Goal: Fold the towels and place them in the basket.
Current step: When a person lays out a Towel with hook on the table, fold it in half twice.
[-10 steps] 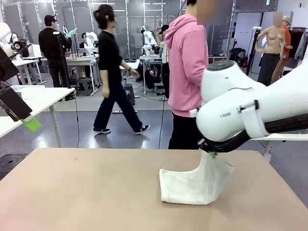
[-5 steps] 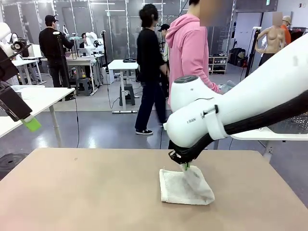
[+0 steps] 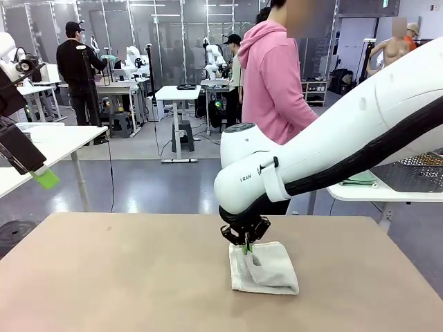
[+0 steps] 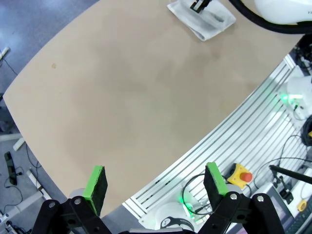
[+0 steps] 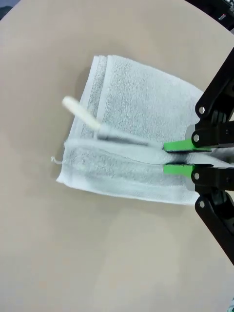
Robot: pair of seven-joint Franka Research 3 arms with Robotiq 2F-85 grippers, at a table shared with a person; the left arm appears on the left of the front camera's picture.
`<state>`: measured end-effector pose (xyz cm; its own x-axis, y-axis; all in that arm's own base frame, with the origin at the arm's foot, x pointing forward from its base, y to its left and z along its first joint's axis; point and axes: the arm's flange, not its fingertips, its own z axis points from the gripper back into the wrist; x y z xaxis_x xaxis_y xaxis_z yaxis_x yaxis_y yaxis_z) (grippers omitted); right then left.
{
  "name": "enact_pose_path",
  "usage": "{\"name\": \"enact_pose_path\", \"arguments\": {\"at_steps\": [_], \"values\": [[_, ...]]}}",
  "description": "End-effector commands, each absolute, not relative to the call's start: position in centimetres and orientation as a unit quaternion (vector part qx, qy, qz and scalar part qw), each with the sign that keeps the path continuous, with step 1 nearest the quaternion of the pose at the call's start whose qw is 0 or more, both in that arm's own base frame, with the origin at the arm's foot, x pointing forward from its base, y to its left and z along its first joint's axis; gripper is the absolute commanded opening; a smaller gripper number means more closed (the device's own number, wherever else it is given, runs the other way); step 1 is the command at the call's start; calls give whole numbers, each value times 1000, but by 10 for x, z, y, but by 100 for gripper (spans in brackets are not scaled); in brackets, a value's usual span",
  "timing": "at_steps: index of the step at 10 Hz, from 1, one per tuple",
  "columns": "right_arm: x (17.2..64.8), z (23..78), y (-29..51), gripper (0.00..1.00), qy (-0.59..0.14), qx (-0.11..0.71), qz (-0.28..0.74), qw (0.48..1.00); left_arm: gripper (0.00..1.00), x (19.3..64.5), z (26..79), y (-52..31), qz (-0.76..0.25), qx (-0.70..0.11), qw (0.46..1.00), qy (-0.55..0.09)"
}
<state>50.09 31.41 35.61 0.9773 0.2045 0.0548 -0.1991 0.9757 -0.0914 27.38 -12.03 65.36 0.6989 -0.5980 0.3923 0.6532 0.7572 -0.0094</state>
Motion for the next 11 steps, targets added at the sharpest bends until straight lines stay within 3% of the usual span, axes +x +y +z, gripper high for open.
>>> {"name": "enact_pose_path", "arguments": {"at_steps": [1,3,6,7,11], "values": [[504,358,319,72,-27,-32,77,996,100,275,653,-120,-342,-73,917,-195],[502,359,313,100,-33,-19,72,997,100,275,653,-120,-342,-73,917,-195],[500,358,295,100,-35,16,72,997,100,275,653,-120,-342,-73,917,-195],[506,360,311,100,-30,-18,76,997,100,275,653,-120,-342,-73,917,-195],[506,360,311,100,-30,-18,76,997,100,275,653,-120,-342,-73,917,-195]]}}
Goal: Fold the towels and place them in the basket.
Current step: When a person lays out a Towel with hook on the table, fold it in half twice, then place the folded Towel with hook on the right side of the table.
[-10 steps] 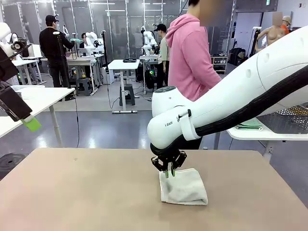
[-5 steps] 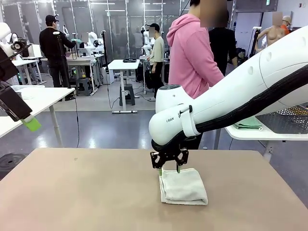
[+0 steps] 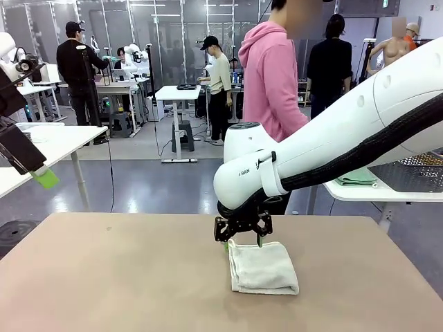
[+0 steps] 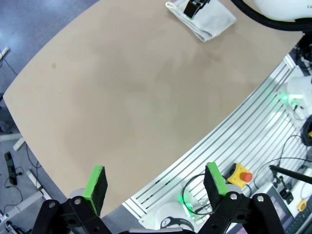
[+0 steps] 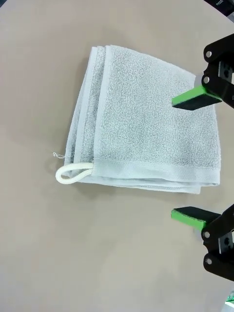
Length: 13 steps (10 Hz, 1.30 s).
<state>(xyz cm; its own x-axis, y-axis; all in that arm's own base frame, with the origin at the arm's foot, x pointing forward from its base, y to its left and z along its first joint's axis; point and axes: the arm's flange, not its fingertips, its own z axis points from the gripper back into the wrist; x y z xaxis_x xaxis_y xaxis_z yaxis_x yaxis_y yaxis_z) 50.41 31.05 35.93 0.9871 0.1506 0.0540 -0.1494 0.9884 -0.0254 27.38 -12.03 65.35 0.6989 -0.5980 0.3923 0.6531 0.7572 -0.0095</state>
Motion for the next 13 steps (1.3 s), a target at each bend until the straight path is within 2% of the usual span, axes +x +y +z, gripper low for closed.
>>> {"name": "enact_pose_path", "arguments": {"at_steps": [1,13], "values": [[506,360,311,100,-30,-18,76,997,100,275,653,-120,-342,-73,917,-195],[506,360,311,100,-30,-18,76,997,100,275,653,-120,-342,-73,917,-195]]}}
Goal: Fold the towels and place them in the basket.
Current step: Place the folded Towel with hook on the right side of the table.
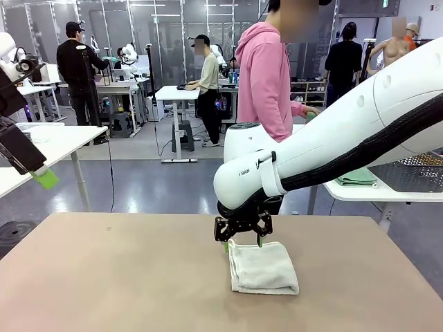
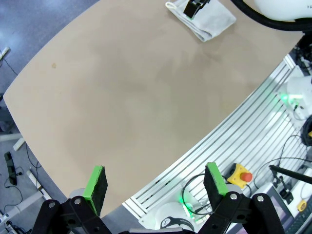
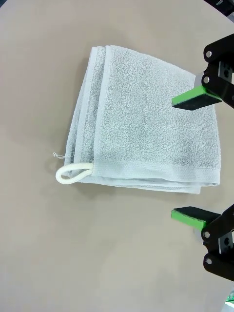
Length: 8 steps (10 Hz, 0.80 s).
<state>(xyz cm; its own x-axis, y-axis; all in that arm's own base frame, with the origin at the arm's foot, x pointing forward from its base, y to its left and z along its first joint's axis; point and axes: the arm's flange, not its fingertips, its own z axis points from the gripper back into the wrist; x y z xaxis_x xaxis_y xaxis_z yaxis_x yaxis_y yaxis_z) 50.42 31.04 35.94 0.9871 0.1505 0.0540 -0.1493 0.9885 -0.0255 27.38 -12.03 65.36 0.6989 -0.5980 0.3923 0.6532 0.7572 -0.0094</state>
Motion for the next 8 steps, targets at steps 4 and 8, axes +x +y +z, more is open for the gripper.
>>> {"name": "enact_pose_path", "arguments": {"at_steps": [4,8], "values": [[465,419,291,100,-65,59,78,993,100,275,653,-120,-342,-73,917,-195],[426,431,168,100,-97,190,11,977,100,275,653,-120,-342,-73,917,-195]]}}
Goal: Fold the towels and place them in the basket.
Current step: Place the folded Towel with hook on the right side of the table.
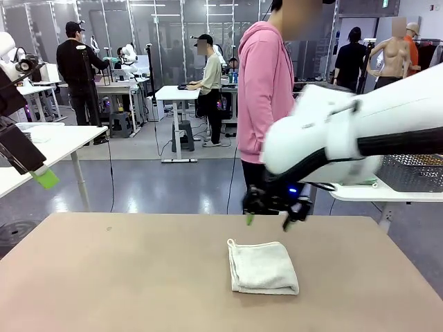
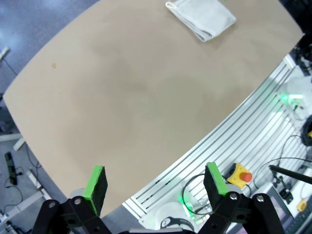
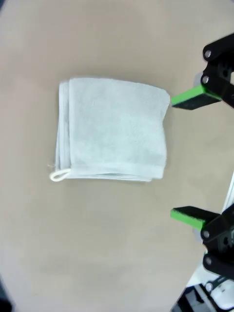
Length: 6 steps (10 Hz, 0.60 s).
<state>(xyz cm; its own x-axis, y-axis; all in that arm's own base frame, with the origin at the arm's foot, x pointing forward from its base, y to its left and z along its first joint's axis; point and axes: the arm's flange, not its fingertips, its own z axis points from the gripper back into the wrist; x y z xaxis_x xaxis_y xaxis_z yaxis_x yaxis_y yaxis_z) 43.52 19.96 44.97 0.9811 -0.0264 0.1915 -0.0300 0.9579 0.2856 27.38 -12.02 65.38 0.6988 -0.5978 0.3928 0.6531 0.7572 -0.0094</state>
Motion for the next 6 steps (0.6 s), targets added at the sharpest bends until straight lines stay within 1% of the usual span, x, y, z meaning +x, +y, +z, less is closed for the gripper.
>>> {"name": "enact_pose_path", "arguments": {"at_steps": [1,2,4,5,6], "values": [[425,418,141,100,-103,208,0,973,100,275,653,-120,-342,-73,917,-195],[429,397,114,100,-98,260,7,961,100,275,653,-120,-342,-73,917,-195],[448,359,78,100,-97,337,2,937,100,275,653,-120,-342,-73,917,-195],[455,345,68,100,-100,363,6,926,100,275,653,-120,-342,-73,917,-195],[460,329,61,100,-94,372,-3,924,100,275,653,-120,-342,-73,917,-195]]}}
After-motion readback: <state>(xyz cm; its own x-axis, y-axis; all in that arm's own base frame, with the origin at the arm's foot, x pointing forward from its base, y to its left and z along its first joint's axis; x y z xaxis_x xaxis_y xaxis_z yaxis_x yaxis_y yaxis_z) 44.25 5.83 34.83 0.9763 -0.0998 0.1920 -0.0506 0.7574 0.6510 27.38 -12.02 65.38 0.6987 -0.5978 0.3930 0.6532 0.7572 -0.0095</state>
